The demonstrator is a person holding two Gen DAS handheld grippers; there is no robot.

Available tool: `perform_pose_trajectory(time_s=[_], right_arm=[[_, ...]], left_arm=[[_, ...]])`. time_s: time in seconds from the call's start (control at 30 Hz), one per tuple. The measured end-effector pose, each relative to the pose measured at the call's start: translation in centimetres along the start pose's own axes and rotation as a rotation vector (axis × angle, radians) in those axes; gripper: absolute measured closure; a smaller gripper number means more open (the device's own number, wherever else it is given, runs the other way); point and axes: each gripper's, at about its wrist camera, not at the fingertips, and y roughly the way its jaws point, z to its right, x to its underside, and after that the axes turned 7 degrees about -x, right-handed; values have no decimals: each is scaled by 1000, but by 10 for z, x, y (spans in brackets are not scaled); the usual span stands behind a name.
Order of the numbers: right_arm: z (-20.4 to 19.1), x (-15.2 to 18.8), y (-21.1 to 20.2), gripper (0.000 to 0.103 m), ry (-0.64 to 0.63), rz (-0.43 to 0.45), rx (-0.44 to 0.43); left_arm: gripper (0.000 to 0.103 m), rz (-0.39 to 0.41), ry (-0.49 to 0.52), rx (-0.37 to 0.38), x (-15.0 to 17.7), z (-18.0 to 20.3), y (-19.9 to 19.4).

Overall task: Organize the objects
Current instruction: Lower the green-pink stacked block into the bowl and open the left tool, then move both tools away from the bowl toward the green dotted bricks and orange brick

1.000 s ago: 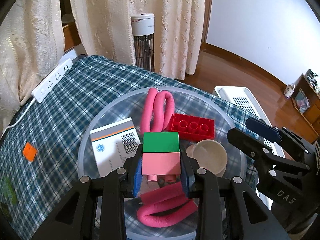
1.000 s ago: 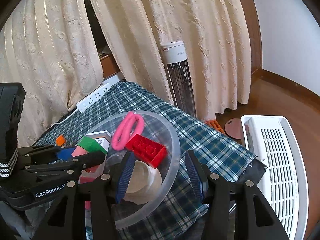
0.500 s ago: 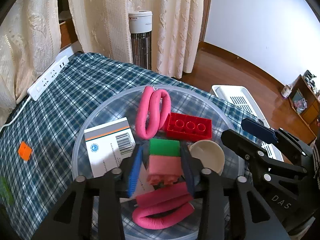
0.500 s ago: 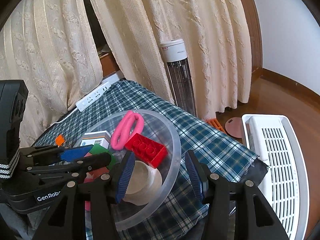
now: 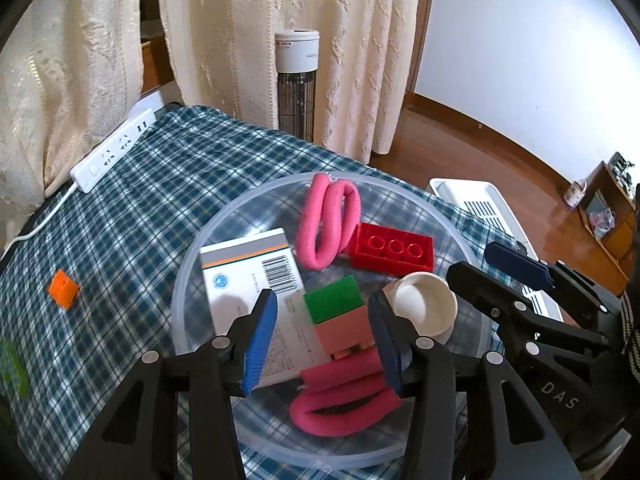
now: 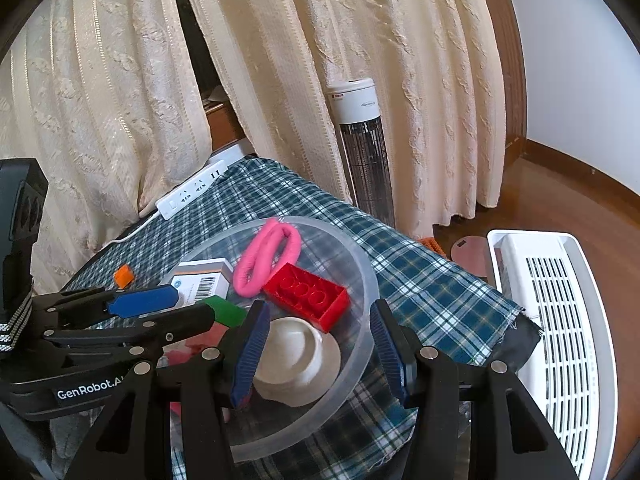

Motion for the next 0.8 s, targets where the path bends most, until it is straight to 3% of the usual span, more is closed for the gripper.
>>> perform_pose_trajectory(time_s=[0.17,0.33,0.8], right_arm=[[-9,1,-2,48,-13,2,-3],[-19,2,-5,45,-22,2,-12],[-50,4,-3,45,-59,-5,-38]], left_arm=[[52,6,-26,-5,5,-11,-7],[42,11,-64,-16,11,-25,-15],[40,18,-154,-59,32,-68,-31]])
